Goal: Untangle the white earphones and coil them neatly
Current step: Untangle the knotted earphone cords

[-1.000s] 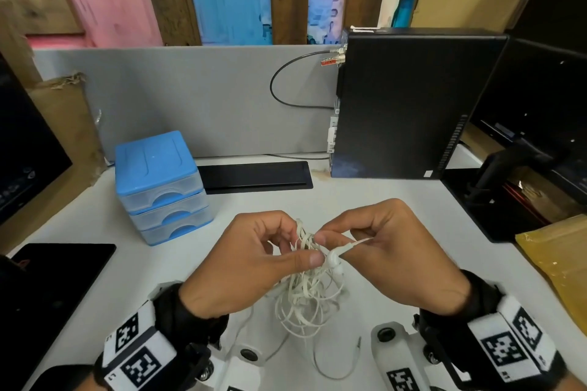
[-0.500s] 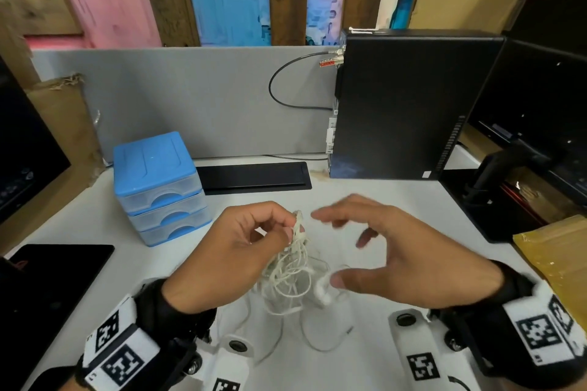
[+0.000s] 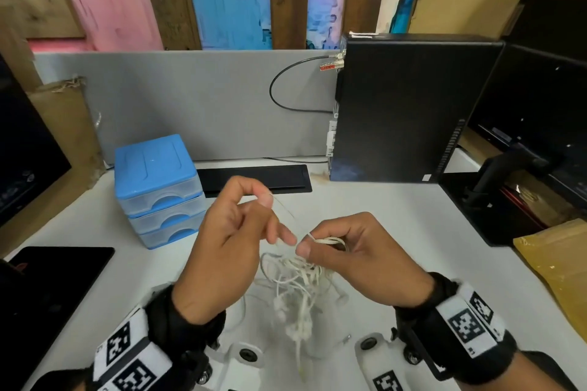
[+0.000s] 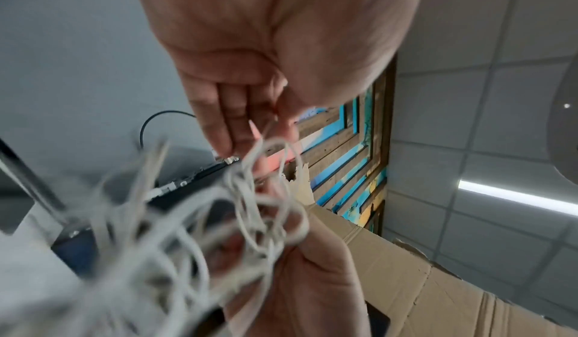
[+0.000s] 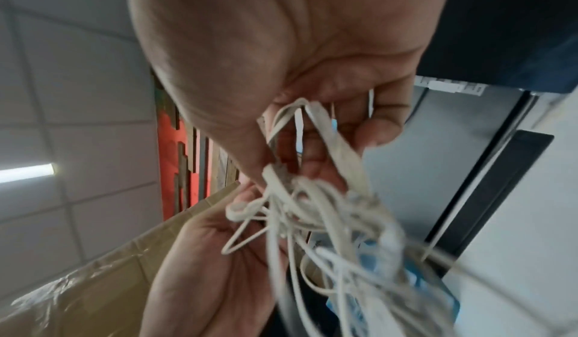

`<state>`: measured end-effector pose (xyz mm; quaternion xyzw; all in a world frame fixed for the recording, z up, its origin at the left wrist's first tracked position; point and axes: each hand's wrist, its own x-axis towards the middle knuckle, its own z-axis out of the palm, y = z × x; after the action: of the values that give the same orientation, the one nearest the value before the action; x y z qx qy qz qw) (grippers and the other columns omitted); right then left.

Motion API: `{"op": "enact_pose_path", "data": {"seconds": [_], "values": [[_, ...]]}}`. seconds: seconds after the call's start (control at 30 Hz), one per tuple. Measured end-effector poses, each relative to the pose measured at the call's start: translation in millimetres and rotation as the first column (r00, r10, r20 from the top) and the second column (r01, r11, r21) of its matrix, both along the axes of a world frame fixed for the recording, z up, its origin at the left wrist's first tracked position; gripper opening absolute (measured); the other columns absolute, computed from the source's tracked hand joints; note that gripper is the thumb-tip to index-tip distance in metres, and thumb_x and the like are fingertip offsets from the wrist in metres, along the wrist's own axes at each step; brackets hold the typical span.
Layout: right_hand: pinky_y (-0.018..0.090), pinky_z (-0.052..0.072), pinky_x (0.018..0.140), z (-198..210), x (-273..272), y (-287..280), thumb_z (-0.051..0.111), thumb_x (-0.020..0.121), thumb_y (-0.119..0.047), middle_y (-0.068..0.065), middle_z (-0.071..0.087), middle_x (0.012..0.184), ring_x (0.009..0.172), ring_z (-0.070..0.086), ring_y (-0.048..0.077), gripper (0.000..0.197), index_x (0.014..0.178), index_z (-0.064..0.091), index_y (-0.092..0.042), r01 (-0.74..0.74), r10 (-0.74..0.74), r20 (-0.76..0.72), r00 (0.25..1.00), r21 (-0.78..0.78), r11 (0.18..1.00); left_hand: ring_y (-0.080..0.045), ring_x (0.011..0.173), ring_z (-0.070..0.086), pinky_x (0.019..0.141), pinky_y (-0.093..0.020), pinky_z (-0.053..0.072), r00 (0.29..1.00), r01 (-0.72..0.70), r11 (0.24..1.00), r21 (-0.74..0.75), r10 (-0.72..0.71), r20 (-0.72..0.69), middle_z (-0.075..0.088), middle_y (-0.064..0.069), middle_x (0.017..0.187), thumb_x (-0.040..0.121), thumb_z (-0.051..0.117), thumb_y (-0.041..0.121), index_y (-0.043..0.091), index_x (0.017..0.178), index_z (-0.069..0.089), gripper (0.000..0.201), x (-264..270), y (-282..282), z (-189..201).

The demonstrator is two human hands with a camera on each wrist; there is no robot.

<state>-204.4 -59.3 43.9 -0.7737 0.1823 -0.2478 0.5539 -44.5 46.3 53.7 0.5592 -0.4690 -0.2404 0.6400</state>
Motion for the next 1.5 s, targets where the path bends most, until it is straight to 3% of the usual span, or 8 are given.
{"op": "enact_pose_path", "data": {"seconds": [0.17, 0.33, 0.57, 0.83, 1.0, 1.2, 1.37, 1.5], "values": [[0.025, 0.049, 0.051, 3.3, -2.8, -5.6, 0.071, 0.089, -0.013, 0.014, 0.069, 0.066, 0.056, 0.065, 0.019, 0.020, 0.083, 0.071, 0.007, -0.045, 0.047, -0.008, 0.999, 0.183, 0.982, -0.013, 0.041, 0.041, 0.052, -0.035, 0.050, 0.995, -0.100, 0.995, 0.007, 0.100, -0.005, 0.040, 0.002, 0.053, 0.104, 0.046, 0.008, 0.021, 0.096, 0.050, 0.016, 4.9, -5.9, -10.3], [0.024, 0.036, 0.043, 9.1, -7.9, -14.5, 0.073, 0.077, -0.024, 0.016, 0.059, 0.066, 0.050, 0.052, 0.017, 0.019, 0.076, 0.067, -0.005, 0.040, -0.043, 0.002, 0.999, 0.324, 0.945, -0.017, 0.069, 0.046, 0.071, -0.022, 0.040, 0.928, 0.151, 0.971, 0.186, -0.204, 0.311, 0.053, 0.004, 0.076, 0.088, 0.062, 0.030, 0.030, 0.085, 0.070, 0.008, 19.6, -1.9, -8.8], [0.031, 0.055, 0.055, 16.3, -4.4, -4.6, 0.072, 0.073, -0.028, 0.015, 0.063, 0.076, 0.059, 0.060, 0.020, 0.023, 0.075, 0.067, -0.006, 0.041, -0.024, -0.040, 0.999, 0.506, 0.862, -0.008, 0.073, 0.053, 0.072, -0.029, 0.046, 0.886, 0.114, 0.950, 0.290, -0.229, 0.403, 0.051, 0.011, 0.078, 0.071, 0.072, 0.067, 0.036, 0.088, 0.075, 0.036, -1.7, -2.1, -18.4], [0.029, 0.042, 0.067, 17.4, -10.5, -12.5, 0.069, 0.075, -0.027, 0.008, 0.072, 0.087, 0.080, 0.059, 0.017, 0.023, 0.078, 0.068, -0.004, 0.101, -0.124, 0.027, 0.992, 0.422, 0.901, -0.015, 0.081, 0.057, 0.080, -0.018, 0.043, 0.883, 0.392, 0.895, 0.211, -0.431, 0.188, 0.063, 0.010, 0.089, 0.078, 0.077, 0.033, 0.025, 0.074, 0.065, 0.015, 6.2, -2.0, -17.2], [0.031, 0.047, 0.064, 21.3, -10.7, -18.7, 0.058, 0.085, -0.021, 0.005, 0.052, 0.057, 0.057, 0.059, 0.020, 0.015, 0.076, 0.057, -0.009, 0.020, -0.180, 0.181, 0.967, 0.649, 0.760, -0.027, 0.080, 0.051, 0.077, -0.034, 0.042, 0.848, 0.528, 0.833, 0.165, -0.528, -0.042, 0.057, -0.024, 0.081, 0.083, 0.075, 0.044, 0.009, 0.077, 0.060, 0.038, 13.6, -0.6, -15.3], [0.033, 0.025, 0.054, 20.4, -27.7, -24.8, 0.082, 0.080, -0.034, -0.003, 0.029, 0.051, 0.049, 0.022, 0.018, 0.019, 0.085, 0.075, -0.017, -0.073, 0.065, -0.159, 0.985, -0.041, 0.997, -0.016, 0.091, 0.067, 0.081, -0.022, 0.049, 0.890, 0.455, 0.884, 0.108, -0.446, -0.099, 0.072, -0.006, 0.093, 0.076, 0.070, 0.023, 0.012, 0.068, 0.059, 0.018, 23.4, -2.5, -13.8], [0.059, 0.051, 0.067, 15.8, -29.4, -28.6, 0.072, 0.085, -0.046, 0.031, 0.068, 0.082, 0.071, 0.056, 0.053, 0.018, 0.089, 0.079, -0.030, -0.070, 0.021, -0.269, 0.963, -0.172, 0.983, -0.018, 0.085, 0.069, 0.079, -0.022, 0.050, 0.883, 0.465, 0.877, 0.123, -0.448, -0.139, 0.075, -0.010, 0.086, 0.076, 0.069, 0.025, 0.017, 0.074, 0.065, 0.009, 30.3, -1.9, -8.7], [0.025, 0.035, 0.047, 15.7, -28.6, -26.7, 0.072, 0.089, -0.027, 0.015, 0.044, 0.050, 0.044, 0.032, 0.017, 0.011, 0.080, 0.078, -0.023, 0.150, -0.172, -0.046, 0.984, -0.301, 0.942, -0.020, 0.082, 0.066, 0.076, -0.026, 0.050, 0.886, 0.458, 0.875, 0.157, -0.434, -0.165, 0.074, -0.009, 0.086, 0.076, 0.070, 0.024, 0.015, 0.077, 0.064, 0.011, 28.8, -4.1, -12.3]]}}
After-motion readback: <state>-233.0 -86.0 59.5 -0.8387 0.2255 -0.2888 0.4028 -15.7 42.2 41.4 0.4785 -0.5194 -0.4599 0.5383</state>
